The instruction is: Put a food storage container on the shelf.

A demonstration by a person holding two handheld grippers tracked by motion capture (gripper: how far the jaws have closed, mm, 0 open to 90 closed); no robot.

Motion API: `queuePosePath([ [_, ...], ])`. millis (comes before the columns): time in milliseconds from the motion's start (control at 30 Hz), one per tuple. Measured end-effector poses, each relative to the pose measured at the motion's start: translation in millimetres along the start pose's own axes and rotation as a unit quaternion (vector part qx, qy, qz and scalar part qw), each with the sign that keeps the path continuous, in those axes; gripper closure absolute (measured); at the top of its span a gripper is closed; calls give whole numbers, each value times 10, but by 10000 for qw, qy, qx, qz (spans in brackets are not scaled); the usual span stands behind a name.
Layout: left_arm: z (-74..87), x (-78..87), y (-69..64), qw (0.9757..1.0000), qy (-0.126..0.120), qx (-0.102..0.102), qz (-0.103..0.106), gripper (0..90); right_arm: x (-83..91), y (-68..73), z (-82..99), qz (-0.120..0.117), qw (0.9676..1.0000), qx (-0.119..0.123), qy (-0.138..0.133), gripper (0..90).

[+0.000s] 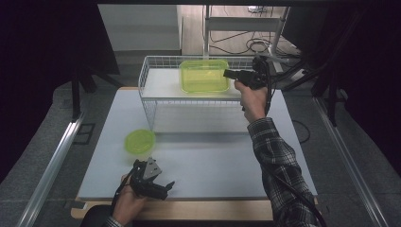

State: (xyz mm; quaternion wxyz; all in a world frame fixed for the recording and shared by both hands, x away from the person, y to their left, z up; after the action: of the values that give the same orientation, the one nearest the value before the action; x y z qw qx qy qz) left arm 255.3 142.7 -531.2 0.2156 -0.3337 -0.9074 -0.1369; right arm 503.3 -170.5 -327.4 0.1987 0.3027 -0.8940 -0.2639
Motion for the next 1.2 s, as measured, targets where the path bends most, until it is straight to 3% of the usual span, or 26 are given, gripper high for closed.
queuePosePath([
  [167,0,-3,-1,10000,8,-13,0,2,-34,27,3,214,9991,369,68,744],
  [400,3,0,4,10000,17,-11,-5,1,-110,8,20,405,9976,548,125,690],
  [567,4,3,7,10000,11,-11,-14,1,-143,-4,20,412,9973,585,151,639],
  [633,3,4,7,10000,7,-9,-12,1,-145,5,16,522,9955,772,155,599],
  [767,3,5,9,10000,8,-2,-13,1,-146,17,9,578,9944,873,170,552],
  [1033,-6,19,18,10000,-48,38,8,9,-44,73,-38,387,9932,1081,169,415],
  [1200,-12,36,29,9998,-159,119,7,14,43,101,-17,276,9909,1296,250,348],
])
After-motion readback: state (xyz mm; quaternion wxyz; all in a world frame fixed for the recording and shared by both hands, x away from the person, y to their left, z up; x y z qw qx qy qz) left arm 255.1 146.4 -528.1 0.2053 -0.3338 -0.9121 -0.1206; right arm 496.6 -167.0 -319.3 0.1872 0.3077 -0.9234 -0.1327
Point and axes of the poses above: each handheld gripper's, and its own axes: x roughly backward along the jaws, z roughly out of its underside, y roughly to its left, the point moved 1 cm from there along -x, roughly forward along the jaws, and after that the axes turned 13 degrees about -y, right-handed, at the moved point
